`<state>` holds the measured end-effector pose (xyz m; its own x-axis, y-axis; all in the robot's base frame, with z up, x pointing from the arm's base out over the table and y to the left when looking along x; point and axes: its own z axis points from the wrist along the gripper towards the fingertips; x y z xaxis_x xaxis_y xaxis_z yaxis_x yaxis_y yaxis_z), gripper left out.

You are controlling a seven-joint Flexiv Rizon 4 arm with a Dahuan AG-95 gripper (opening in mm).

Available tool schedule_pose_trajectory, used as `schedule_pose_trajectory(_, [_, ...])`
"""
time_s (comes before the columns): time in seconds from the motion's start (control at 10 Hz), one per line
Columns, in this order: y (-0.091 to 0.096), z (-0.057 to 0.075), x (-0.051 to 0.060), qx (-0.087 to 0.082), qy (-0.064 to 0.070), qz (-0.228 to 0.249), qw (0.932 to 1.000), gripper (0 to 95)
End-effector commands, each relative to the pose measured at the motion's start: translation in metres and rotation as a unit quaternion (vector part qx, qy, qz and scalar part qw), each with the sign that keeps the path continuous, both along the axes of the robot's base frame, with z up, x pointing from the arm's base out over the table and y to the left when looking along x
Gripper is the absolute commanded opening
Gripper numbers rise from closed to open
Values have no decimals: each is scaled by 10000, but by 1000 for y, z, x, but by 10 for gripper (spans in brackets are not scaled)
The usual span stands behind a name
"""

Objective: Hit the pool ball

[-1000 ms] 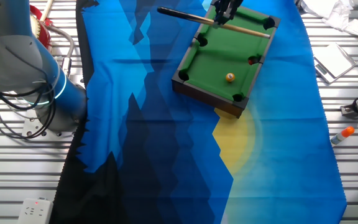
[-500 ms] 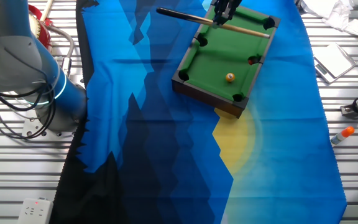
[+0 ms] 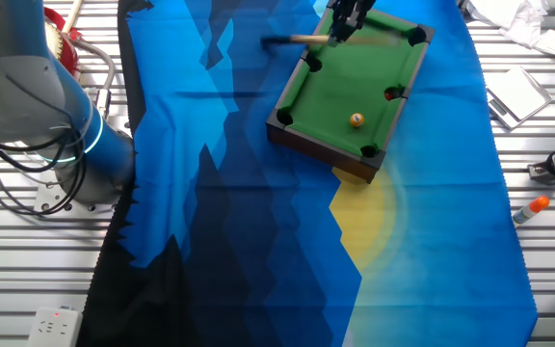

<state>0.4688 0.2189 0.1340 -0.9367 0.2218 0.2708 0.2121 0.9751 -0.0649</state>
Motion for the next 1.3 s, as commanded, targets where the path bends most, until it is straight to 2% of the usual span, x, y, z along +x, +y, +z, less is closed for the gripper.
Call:
schedule_pose_trajectory(0.1, [2,-3,4,-52,-19,-45,10000,760])
schedule_pose_trajectory(0.2, [3,-5,9,-70,-35,-59,10000,760])
schedule_pose_trajectory(0.3, [4,-8,12,-81,-40,-70,9999,570])
schedule_pose_trajectory(0.5, [5,-9,15,-64,-41,-49,10000,570])
schedule_pose_trajectory(1.3, [5,-9,15,-64,-41,-49,10000,570])
